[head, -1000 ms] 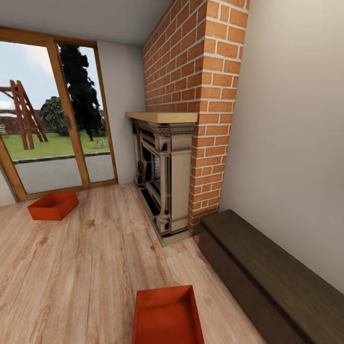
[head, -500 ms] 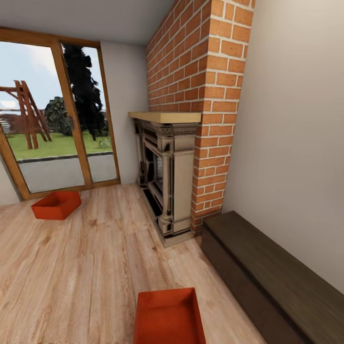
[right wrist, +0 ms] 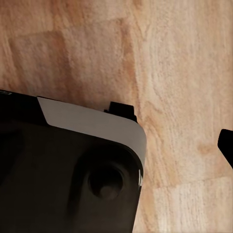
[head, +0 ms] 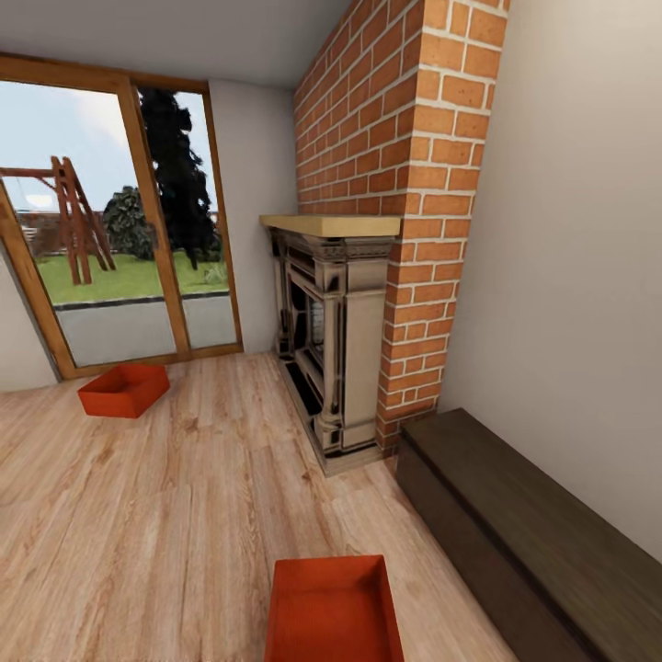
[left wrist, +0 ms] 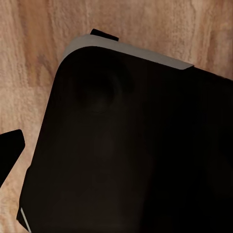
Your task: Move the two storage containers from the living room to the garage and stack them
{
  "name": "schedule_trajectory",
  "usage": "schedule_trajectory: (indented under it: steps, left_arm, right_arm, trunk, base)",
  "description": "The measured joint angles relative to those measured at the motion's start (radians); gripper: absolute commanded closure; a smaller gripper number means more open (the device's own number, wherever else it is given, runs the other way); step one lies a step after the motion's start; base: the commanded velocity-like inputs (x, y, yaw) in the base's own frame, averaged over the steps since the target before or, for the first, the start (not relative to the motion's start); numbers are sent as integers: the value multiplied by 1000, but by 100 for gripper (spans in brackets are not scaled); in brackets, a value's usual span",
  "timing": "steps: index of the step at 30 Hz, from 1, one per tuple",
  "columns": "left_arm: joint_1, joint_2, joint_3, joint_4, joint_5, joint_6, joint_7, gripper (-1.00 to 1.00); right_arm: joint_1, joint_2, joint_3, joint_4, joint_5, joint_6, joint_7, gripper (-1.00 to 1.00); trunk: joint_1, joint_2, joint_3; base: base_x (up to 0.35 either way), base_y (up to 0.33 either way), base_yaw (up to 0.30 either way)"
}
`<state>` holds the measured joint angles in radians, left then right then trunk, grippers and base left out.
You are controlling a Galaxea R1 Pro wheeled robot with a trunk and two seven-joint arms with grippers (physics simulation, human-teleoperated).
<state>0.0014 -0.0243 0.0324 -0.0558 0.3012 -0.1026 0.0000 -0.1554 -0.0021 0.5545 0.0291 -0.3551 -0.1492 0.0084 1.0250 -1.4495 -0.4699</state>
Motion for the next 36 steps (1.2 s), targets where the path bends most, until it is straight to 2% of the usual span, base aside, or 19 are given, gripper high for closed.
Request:
schedule_trajectory:
  steps: [36]
  left_arm:
    - [0,0,-1,0,2,0,7,-100]
  right_arm:
    - [0,-1,0,0,-4,0,-5,-100]
  trunk:
    - [0,0,-56]
  base:
    - [0,-33,0]
